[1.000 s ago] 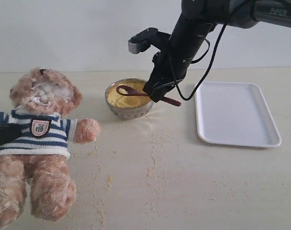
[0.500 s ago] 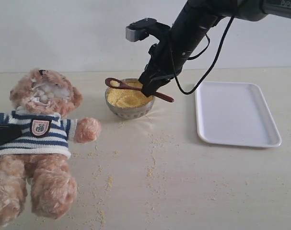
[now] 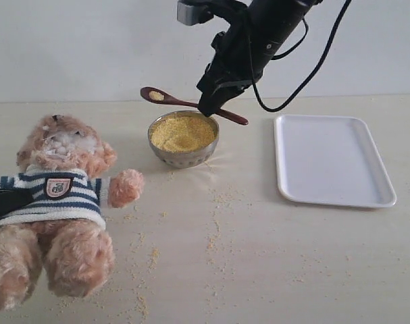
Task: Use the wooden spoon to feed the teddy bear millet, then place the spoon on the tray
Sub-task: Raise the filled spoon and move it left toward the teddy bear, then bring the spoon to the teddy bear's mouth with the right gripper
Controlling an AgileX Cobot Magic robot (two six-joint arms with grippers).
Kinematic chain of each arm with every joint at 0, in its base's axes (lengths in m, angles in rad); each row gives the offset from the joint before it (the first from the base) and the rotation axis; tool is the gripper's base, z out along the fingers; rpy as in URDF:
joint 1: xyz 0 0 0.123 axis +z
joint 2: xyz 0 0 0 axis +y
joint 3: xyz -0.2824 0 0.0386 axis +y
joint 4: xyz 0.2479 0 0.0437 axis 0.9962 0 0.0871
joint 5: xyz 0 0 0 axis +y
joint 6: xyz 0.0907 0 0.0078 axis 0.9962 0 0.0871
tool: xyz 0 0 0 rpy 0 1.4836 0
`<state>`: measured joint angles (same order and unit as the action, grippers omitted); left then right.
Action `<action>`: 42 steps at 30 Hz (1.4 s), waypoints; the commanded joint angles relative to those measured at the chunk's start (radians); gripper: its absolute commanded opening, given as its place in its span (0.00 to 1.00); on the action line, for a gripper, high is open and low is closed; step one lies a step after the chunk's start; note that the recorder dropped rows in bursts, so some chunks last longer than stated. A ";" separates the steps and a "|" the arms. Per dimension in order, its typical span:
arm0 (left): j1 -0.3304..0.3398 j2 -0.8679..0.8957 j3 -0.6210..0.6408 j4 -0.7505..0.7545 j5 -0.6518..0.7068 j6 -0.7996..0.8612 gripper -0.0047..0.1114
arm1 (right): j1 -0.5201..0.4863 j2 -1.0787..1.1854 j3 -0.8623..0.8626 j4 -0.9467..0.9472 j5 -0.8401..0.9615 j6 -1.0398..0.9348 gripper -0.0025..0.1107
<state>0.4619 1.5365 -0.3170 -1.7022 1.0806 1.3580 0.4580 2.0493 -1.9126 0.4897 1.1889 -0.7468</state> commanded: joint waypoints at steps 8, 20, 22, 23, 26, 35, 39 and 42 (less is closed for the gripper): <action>-0.054 0.204 0.001 -0.042 0.125 -0.056 0.08 | 0.130 -0.044 -0.006 -0.109 -0.025 -0.004 0.02; -0.056 0.263 -0.026 -0.042 0.140 -0.041 0.08 | 0.305 -0.048 -0.006 -0.377 -0.113 0.042 0.02; -0.056 0.263 -0.026 -0.042 0.140 -0.041 0.08 | 0.339 -0.048 -0.006 -0.440 -0.138 0.065 0.02; -0.056 0.263 -0.026 -0.042 0.140 -0.041 0.08 | 0.353 -0.048 -0.006 -0.469 -0.153 0.080 0.02; -0.056 0.263 -0.026 -0.042 0.140 -0.041 0.08 | 0.390 -0.048 -0.006 -0.544 -0.176 0.095 0.02; -0.056 0.263 -0.026 -0.042 0.140 -0.041 0.08 | 0.473 -0.048 0.021 -0.812 -0.220 0.219 0.02; -0.056 0.263 -0.026 -0.042 0.140 -0.041 0.08 | 0.494 -0.048 0.050 -0.825 -0.236 0.219 0.02; -0.056 0.263 -0.026 -0.042 0.140 -0.041 0.08 | 0.519 -0.048 0.087 -0.877 -0.251 0.223 0.02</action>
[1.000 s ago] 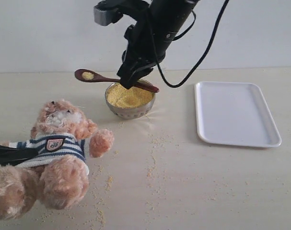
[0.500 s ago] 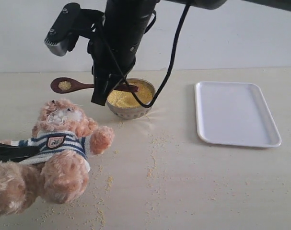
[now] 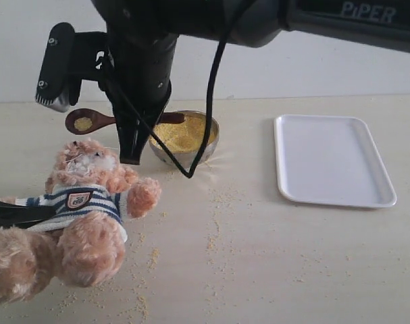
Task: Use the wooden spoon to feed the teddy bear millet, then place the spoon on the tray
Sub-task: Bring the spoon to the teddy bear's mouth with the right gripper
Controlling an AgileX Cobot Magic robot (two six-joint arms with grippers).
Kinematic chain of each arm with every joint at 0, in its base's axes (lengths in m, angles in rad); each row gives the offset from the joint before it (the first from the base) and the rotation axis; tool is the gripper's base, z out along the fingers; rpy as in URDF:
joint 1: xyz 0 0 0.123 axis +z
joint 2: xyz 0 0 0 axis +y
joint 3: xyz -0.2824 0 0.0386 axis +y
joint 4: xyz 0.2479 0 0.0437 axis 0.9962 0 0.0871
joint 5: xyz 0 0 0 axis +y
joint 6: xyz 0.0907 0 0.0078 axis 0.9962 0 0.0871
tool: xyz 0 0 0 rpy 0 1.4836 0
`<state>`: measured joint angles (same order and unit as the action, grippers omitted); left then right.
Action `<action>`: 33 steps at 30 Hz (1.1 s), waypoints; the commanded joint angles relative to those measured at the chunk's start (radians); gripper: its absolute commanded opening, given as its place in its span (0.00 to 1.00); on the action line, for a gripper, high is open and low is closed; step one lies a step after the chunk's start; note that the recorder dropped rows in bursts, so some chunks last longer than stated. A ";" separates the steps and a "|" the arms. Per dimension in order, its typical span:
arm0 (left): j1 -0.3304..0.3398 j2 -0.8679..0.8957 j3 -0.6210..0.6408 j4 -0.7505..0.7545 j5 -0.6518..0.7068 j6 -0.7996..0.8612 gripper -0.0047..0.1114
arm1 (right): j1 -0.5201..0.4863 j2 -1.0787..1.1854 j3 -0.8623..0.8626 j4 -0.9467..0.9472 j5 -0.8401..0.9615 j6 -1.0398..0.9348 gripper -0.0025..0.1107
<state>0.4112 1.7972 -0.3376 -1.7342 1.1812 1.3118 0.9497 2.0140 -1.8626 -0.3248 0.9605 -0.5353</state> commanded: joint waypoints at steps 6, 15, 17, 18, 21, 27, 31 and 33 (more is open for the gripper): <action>-0.005 0.002 -0.005 -0.010 0.040 0.005 0.08 | 0.062 -0.013 0.084 -0.188 -0.059 0.069 0.02; -0.005 0.002 -0.005 -0.010 0.040 0.005 0.08 | 0.137 -0.013 0.086 -0.356 -0.057 0.141 0.02; -0.005 0.002 -0.005 -0.010 0.040 0.005 0.08 | 0.144 -0.013 0.086 -0.358 -0.050 0.141 0.02; -0.005 0.002 -0.005 -0.010 0.040 0.005 0.08 | 0.147 -0.013 0.086 -0.358 -0.043 0.141 0.02; -0.005 0.002 -0.005 -0.010 0.040 0.005 0.08 | 0.149 -0.013 0.092 -0.366 -0.030 0.141 0.02; -0.005 0.002 -0.005 -0.010 0.040 0.005 0.08 | 0.158 -0.013 0.171 -0.455 -0.053 0.141 0.02; -0.005 0.002 -0.005 -0.010 0.040 0.005 0.08 | 0.176 -0.013 0.234 -0.543 -0.094 0.224 0.02; -0.005 0.002 -0.005 -0.010 0.040 0.005 0.08 | 0.186 -0.013 0.260 -0.631 -0.109 0.294 0.02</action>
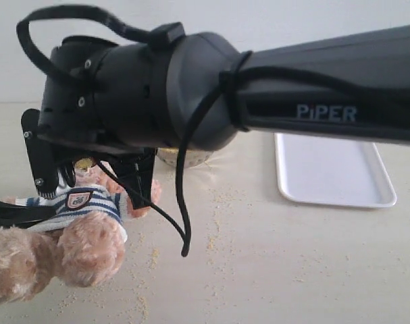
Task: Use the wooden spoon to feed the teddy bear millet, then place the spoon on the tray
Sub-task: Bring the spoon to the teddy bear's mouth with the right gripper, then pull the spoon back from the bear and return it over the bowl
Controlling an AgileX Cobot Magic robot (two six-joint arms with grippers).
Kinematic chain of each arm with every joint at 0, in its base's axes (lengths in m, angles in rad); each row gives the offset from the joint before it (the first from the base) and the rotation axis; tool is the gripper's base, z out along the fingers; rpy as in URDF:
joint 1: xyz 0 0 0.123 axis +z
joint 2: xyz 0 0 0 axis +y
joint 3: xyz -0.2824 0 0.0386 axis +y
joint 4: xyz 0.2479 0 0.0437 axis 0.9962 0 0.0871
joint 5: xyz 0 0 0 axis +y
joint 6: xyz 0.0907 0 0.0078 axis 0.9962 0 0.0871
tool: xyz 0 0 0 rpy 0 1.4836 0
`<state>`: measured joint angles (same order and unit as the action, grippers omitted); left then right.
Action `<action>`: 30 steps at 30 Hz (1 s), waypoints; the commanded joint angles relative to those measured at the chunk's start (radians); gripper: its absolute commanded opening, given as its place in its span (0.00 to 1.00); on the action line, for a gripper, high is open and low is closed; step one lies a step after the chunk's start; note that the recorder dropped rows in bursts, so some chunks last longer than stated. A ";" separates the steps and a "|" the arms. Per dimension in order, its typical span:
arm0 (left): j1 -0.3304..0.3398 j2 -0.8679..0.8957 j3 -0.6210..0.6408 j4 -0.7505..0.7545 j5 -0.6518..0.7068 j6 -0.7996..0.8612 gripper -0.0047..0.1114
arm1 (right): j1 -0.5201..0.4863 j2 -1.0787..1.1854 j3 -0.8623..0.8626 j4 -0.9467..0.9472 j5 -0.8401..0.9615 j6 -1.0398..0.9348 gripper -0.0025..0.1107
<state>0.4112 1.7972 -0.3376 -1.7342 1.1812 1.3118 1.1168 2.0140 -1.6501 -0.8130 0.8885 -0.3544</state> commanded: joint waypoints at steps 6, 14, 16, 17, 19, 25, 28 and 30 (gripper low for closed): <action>-0.005 0.002 -0.005 -0.010 0.040 0.005 0.08 | 0.039 -0.013 0.093 -0.259 -0.057 0.211 0.02; -0.005 0.002 -0.005 -0.010 0.040 0.005 0.08 | 0.090 -0.015 0.093 -0.404 -0.025 0.308 0.02; -0.005 0.002 -0.005 -0.010 0.040 0.005 0.08 | 0.094 -0.015 0.093 -0.396 -0.020 0.308 0.02; -0.005 0.002 -0.005 -0.010 0.040 0.005 0.08 | 0.094 -0.015 0.095 -0.394 -0.016 0.308 0.02; -0.005 0.002 -0.005 -0.010 0.040 0.005 0.08 | 0.094 -0.015 0.095 -0.392 -0.006 0.297 0.02; -0.005 0.002 -0.005 -0.010 0.040 0.005 0.08 | 0.094 -0.015 0.095 -0.392 0.017 0.185 0.02; -0.005 0.002 -0.005 -0.010 0.040 0.005 0.08 | 0.094 -0.017 0.095 -0.409 0.021 0.173 0.02; -0.005 0.002 -0.005 -0.010 0.040 0.005 0.08 | 0.094 -0.017 0.095 -0.411 0.021 0.173 0.02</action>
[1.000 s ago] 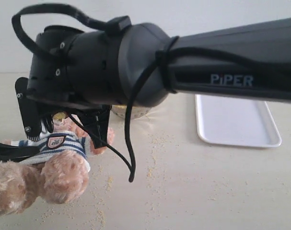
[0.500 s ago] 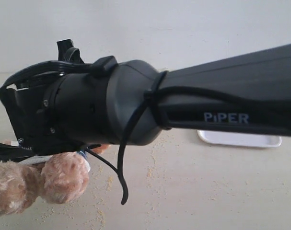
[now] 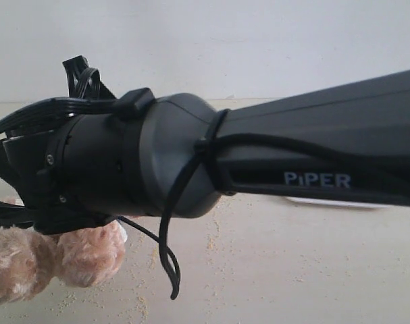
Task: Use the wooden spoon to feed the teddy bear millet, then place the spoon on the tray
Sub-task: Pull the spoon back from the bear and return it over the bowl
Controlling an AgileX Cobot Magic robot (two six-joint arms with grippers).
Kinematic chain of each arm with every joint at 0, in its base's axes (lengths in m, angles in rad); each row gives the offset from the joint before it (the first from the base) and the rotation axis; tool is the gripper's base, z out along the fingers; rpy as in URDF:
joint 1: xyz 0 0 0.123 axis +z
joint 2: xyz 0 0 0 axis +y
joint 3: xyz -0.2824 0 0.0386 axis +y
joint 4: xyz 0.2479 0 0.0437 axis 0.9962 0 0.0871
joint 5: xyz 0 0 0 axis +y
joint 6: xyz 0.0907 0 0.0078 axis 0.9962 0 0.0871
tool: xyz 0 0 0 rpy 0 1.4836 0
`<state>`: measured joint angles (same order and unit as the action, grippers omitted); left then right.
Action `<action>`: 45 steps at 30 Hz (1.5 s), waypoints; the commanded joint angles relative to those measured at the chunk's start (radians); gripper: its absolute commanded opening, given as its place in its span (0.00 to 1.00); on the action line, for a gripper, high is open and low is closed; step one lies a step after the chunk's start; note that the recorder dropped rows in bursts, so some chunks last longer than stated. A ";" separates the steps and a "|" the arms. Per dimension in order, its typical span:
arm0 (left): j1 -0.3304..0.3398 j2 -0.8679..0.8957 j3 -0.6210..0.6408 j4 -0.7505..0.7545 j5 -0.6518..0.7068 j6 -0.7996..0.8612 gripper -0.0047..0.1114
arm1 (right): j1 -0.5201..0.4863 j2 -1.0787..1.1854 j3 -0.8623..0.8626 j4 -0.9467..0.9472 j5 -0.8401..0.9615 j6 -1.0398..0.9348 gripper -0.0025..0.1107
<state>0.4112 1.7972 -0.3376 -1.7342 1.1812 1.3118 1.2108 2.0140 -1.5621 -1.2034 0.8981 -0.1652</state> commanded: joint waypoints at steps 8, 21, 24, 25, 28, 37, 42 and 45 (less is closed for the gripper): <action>-0.005 0.002 -0.005 -0.010 0.040 0.005 0.08 | 0.000 -0.017 0.007 -0.002 0.016 -0.011 0.02; -0.005 0.002 -0.005 -0.010 0.040 0.005 0.08 | -0.016 -0.203 0.005 0.052 -0.023 0.116 0.02; -0.005 0.002 -0.005 -0.010 0.040 0.005 0.08 | -0.067 -0.274 0.005 0.155 -0.043 0.110 0.02; -0.005 0.002 -0.005 -0.010 0.040 0.005 0.08 | -0.090 -0.295 0.005 0.202 -0.054 0.099 0.02; -0.005 0.002 -0.005 -0.010 0.040 0.005 0.08 | -0.195 -0.354 0.005 0.432 -0.064 -0.017 0.02; -0.005 0.002 -0.005 -0.010 0.040 0.020 0.08 | -0.523 -0.374 0.005 0.928 -0.045 -0.379 0.02; -0.005 0.002 -0.005 -0.010 0.040 0.027 0.08 | -0.613 -0.284 0.003 0.967 -0.071 -0.484 0.02; -0.005 0.002 -0.005 -0.010 0.040 0.027 0.08 | -0.613 -0.173 -0.063 1.007 -0.039 -0.526 0.02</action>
<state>0.4112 1.7972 -0.3376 -1.7342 1.1812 1.3316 0.6040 1.7727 -1.5795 -0.2367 0.8492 -0.6584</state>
